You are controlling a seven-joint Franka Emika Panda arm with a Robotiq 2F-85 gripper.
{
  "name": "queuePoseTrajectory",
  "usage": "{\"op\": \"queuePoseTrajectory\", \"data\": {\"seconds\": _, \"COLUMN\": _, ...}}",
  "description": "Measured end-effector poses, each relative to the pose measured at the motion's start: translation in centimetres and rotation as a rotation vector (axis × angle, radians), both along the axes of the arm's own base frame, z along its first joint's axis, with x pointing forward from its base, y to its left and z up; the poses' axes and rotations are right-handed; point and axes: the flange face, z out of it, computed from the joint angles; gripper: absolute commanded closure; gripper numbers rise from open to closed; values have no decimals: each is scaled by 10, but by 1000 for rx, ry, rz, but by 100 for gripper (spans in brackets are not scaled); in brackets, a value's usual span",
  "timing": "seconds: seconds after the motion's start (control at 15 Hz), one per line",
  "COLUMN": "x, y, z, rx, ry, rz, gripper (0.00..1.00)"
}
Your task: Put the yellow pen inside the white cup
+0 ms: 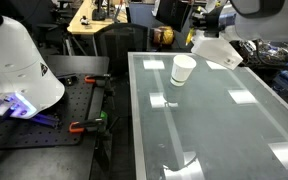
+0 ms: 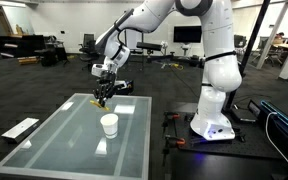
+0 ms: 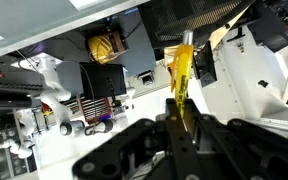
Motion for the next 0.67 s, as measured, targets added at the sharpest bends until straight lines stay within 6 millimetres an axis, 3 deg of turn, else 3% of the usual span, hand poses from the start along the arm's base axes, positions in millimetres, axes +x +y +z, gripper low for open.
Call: {"op": "queuePoseTrajectory", "data": {"seconds": 0.67, "x": -4, "y": -19, "z": -41, "rx": 55, "ry": -87, "rz": -20, "gripper": 97}}
